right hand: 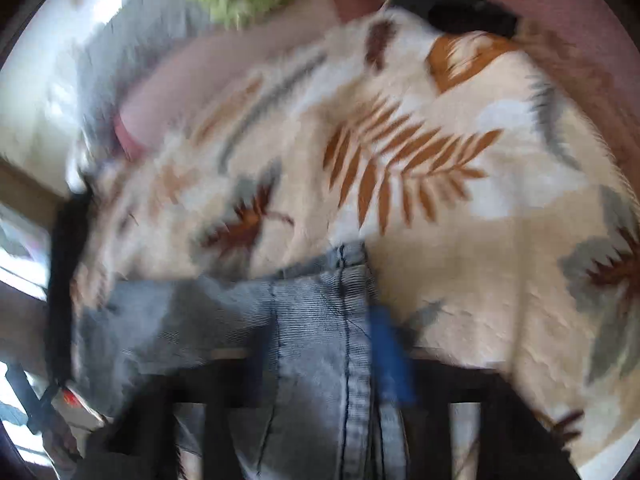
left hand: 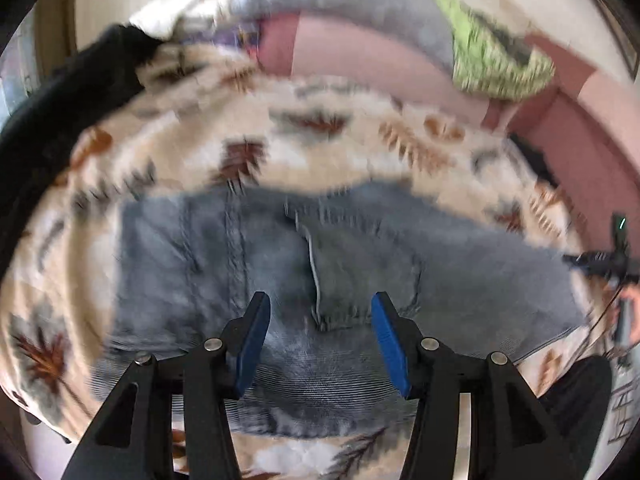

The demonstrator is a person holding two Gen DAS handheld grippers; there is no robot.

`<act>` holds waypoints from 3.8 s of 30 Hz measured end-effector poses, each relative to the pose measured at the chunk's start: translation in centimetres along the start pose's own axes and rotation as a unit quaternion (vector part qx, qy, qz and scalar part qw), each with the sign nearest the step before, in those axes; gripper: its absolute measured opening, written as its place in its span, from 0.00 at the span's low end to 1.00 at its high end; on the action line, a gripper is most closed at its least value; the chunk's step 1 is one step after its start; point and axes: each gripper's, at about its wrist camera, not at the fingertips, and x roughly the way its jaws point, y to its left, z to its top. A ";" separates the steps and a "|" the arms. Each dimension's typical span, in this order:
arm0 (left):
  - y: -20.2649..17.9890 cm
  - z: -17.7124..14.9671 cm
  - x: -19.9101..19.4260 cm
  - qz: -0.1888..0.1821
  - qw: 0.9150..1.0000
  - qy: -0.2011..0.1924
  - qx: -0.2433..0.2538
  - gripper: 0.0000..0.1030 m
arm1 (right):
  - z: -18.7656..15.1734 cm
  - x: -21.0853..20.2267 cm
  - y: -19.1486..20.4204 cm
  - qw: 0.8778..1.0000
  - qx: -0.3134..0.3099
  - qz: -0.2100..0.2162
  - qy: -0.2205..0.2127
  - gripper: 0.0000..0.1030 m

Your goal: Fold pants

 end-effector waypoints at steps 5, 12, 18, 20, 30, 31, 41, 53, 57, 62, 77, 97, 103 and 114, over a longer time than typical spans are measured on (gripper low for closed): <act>0.7 -1.7 1.8 0.011 1.000 0.007 0.010 0.52 | 0.7 -2.0 3.6 0.985 -0.109 -0.113 -0.064 0.09; 0.8 -1.8 2.2 0.006 0.999 0.011 0.035 0.52 | 0.4 -0.6 0.1 0.990 -0.050 -0.123 -0.051 0.15; 2.0 -1.8 2.1 -0.021 1.000 0.013 0.014 0.52 | -5.4 -7.1 -0.5 0.997 0.053 0.021 -0.051 0.68; 2.0 -1.8 2.0 -0.023 1.000 0.010 0.013 0.52 | -6.8 -6.2 -0.5 0.997 0.067 0.030 -0.026 0.68; 1.9 -1.9 2.0 -0.021 1.000 0.010 0.021 0.52 | -8.7 -4.7 2.8 0.996 -0.059 -0.067 0.001 0.16; 2.0 -1.9 2.1 -0.024 0.999 0.013 0.027 0.52 | -8.7 -5.5 3.1 0.992 -0.084 -0.091 -0.005 0.16; 4.1 0.4 2.7 -0.069 0.994 0.077 0.025 0.49 | -8.0 -5.2 -1.5 0.996 -0.041 -0.085 0.004 0.62; 0.6 -1.8 3.5 0.065 0.991 0.102 0.051 0.72 | -9.5 -1.6 -0.2 0.997 0.033 0.054 0.045 0.69; -0.3 -1.3 0.9 0.076 0.993 0.065 0.071 0.71 | -7.3 -4.9 1.8 1.000 0.009 0.023 0.003 0.69; -0.6 1.3 -3.0 0.027 0.998 -0.040 0.039 0.73 | -2.4 -5.5 11.4 0.993 -0.076 0.086 -0.041 0.69; 3.2 -1.7 3.2 0.068 0.998 -0.008 -0.012 0.74 | 1.7 15.1 39.0 0.940 -0.295 0.127 0.112 0.10; 2.4 -1.9 3.3 0.099 0.995 -0.021 0.008 0.75 | -1.5 3.2 32.5 0.968 -0.232 0.089 -0.033 0.27; 2.1 -1.9 3.4 0.109 0.994 -0.027 0.009 0.77 | -6.7 1.4 23.7 0.981 -0.155 0.115 -0.013 0.65; 0.2 -1.2 -1.6 0.113 0.990 -0.085 -0.019 0.78 | -10.0 -0.7 17.9 0.975 -0.145 0.170 -0.017 0.75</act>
